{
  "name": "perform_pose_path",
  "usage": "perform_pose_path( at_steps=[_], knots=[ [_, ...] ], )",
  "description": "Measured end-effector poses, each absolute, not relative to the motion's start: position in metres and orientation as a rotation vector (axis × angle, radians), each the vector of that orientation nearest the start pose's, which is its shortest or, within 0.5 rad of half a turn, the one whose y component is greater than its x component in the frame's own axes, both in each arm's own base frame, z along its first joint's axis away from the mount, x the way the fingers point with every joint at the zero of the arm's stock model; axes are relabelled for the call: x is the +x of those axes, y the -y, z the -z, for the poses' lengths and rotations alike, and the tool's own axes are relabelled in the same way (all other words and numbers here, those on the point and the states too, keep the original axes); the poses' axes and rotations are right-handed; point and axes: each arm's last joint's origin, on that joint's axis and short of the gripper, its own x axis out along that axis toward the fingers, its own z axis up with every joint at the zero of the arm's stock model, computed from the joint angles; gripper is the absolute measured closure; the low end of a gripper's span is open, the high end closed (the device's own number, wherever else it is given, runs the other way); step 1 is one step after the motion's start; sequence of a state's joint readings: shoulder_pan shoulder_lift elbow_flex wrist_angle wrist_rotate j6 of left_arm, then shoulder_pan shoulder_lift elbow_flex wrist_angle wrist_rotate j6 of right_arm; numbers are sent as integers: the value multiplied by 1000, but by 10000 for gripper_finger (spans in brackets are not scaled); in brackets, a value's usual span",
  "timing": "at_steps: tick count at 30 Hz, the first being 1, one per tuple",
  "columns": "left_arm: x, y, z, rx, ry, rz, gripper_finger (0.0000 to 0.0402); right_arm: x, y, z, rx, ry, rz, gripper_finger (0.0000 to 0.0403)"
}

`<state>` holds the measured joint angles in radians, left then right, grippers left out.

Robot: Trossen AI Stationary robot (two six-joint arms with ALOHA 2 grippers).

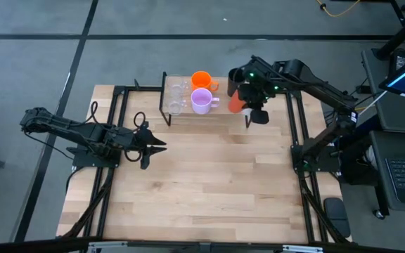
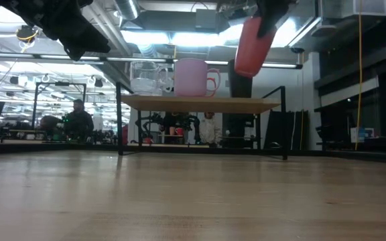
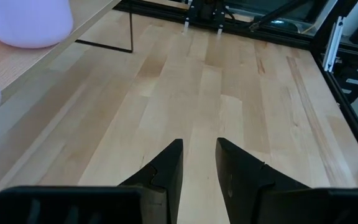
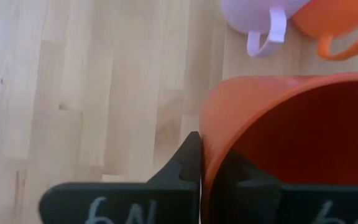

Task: Stack small to large cups/mugs on shelf
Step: Put the orange mug on top of the shelf

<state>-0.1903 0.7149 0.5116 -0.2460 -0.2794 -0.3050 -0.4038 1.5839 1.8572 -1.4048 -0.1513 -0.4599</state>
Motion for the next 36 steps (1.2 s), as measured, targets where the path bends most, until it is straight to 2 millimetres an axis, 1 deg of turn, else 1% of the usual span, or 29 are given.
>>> perform_pose_path(
  at_steps=[5, 9, 15, 24, 27, 32, 36],
  knots=[
    [157, 22, -244, -195, -419, -153, 312, 272, 112, -395, -80, -1139, -32, 391],
    [157, 22, -244, -195, -419, -153, 312, 276, 114, -395, -101, -1125, -5, 391],
    [157, 22, -244, -195, -419, -153, 312, 276, 114, -394, -99, -1131, -4, 391],
    [157, 22, -244, -195, -419, -153, 312, 288, 119, -381, -89, -1179, -6, 391],
    [157, 22, -244, -195, -419, -153, 312, 286, 122, -381, -106, -1198, 34, 391],
    [157, 22, -244, -195, -419, -153, 312, 284, 125, -381, -82, -1200, 32, 391],
    [157, 22, -244, -195, -418, -153, 312, 288, 127, -374, -47, -1238, 30, 393]
  ],
)
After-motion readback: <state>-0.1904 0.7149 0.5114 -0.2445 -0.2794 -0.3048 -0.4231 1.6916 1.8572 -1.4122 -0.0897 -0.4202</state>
